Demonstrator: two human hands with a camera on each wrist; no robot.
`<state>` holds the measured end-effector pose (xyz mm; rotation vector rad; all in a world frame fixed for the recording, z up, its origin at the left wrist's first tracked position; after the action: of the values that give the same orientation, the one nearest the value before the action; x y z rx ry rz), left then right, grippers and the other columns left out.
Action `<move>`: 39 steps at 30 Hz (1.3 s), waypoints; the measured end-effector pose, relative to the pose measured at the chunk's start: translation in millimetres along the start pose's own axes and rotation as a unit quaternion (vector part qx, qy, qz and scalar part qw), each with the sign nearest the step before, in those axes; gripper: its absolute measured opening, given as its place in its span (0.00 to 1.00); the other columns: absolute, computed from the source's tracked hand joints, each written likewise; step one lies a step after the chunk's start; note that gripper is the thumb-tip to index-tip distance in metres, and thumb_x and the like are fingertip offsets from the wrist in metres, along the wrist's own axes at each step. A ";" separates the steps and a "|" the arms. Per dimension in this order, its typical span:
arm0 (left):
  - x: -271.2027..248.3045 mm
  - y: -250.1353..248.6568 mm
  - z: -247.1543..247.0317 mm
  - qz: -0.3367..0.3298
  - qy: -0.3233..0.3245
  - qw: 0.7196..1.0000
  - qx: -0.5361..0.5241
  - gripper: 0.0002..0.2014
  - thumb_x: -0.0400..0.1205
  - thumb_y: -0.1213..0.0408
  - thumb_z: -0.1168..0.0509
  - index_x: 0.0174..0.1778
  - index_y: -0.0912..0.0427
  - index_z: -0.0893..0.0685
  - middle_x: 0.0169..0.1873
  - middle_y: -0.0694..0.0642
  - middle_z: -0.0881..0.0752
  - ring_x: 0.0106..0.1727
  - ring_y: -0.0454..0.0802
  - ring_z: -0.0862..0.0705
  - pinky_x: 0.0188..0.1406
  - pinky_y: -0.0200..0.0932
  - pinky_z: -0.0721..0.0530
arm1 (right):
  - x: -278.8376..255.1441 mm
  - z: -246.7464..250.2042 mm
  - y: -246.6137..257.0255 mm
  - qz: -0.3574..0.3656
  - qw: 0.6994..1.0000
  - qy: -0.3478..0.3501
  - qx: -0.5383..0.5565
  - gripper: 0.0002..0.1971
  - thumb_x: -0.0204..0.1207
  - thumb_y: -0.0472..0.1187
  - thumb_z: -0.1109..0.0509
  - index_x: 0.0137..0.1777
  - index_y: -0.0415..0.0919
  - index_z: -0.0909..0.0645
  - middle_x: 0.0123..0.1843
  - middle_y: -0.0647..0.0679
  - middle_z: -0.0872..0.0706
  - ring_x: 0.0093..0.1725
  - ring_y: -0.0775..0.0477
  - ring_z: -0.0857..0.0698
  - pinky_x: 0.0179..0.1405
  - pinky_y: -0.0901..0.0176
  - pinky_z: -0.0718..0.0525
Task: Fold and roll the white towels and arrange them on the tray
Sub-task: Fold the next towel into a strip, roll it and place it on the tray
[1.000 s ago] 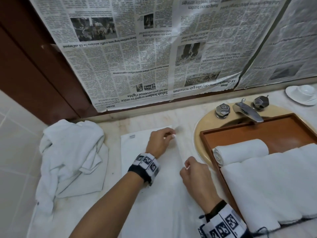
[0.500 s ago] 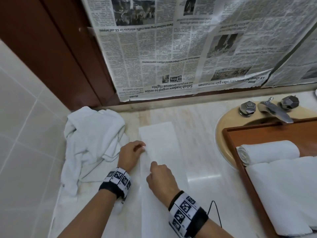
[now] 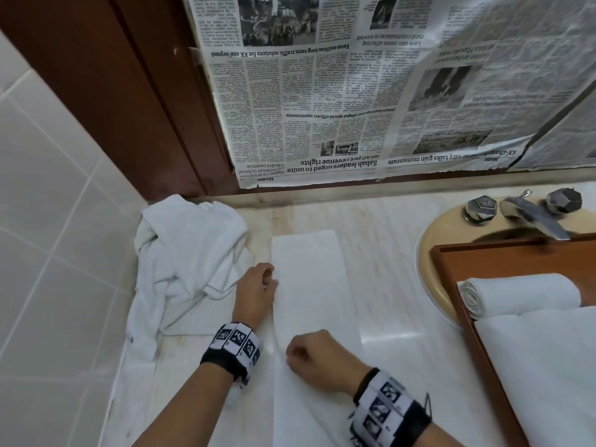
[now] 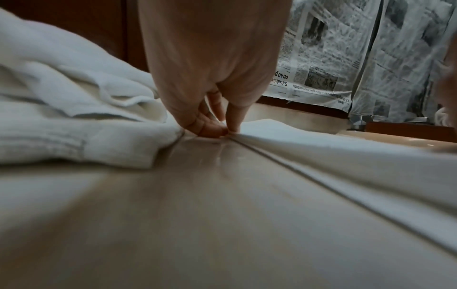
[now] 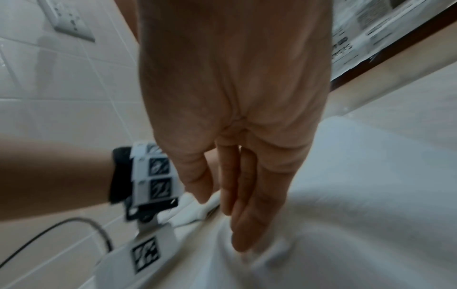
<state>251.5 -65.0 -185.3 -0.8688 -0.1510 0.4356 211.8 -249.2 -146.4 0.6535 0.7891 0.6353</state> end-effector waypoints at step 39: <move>-72.3 -4.7 -24.1 0.003 0.154 0.949 0.274 0.38 0.78 0.40 0.75 0.88 0.40 0.57 0.86 0.38 0.63 0.88 0.56 0.59 0.85 0.63 0.54 | 2.8 47.8 -97.7 -0.063 0.949 -0.161 -0.265 0.34 0.83 0.58 0.67 0.88 0.48 0.53 0.87 0.58 0.57 0.87 0.48 0.52 0.83 0.43 0.57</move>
<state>195.0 -115.7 -193.8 -0.3779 0.2536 0.3171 277.2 -322.6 -193.1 0.2004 0.3248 0.5724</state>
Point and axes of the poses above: each hand's wrist, its own x-axis towards the middle knuckle, its own z-axis out of the back of the hand, y = z × x, the point moved 4 cm from there along x, towards the middle knuckle
